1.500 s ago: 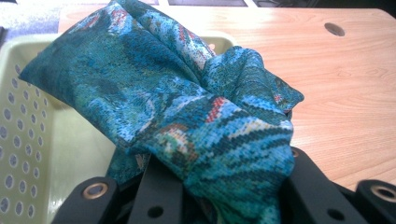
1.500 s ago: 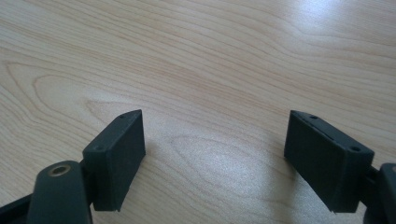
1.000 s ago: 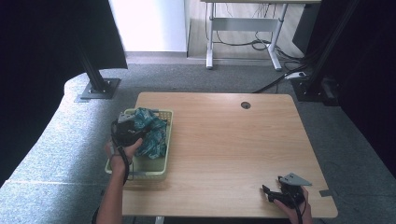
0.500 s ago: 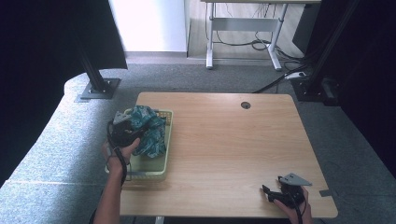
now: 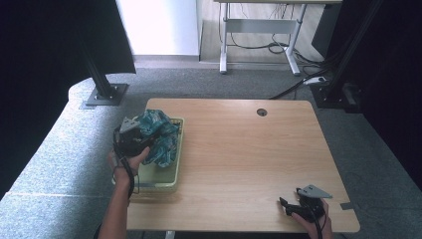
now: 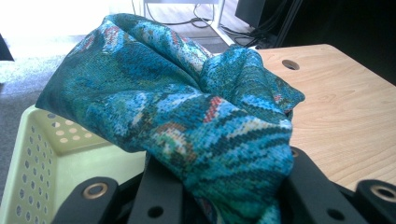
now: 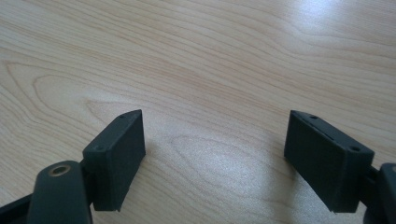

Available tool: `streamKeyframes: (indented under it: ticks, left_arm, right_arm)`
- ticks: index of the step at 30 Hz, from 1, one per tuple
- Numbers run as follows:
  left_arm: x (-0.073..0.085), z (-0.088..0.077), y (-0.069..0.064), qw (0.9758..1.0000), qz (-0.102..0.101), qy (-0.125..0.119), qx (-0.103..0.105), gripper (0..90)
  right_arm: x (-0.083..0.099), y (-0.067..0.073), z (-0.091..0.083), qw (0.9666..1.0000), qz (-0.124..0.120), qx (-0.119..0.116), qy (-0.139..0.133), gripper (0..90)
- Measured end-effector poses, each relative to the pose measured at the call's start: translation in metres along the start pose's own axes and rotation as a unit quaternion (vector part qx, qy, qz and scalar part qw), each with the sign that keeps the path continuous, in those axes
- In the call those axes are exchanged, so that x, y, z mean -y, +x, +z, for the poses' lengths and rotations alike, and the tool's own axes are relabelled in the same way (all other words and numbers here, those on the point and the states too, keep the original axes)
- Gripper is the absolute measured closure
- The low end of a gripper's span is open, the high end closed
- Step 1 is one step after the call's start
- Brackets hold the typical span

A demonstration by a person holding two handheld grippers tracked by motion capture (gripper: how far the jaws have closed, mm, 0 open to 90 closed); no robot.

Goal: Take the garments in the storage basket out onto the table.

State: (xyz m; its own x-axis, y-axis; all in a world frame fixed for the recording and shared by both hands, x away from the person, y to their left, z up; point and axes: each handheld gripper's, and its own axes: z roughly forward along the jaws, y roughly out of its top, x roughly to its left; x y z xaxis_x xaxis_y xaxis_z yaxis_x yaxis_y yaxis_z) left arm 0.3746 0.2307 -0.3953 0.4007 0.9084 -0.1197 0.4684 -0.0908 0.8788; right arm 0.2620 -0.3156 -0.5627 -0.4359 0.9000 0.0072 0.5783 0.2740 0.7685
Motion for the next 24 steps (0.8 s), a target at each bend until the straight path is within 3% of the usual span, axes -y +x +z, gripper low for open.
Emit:
streamKeyframes:
  ticks: [24]
  left_arm:
    - [-0.011, -0.016, -0.013, 0.9996, 0.013, -0.024, 0.010, 74.0]
  right_arm:
    - [0.000, 0.000, 0.000, 1.0000, 0.000, 0.000, 0.000, 19.5]
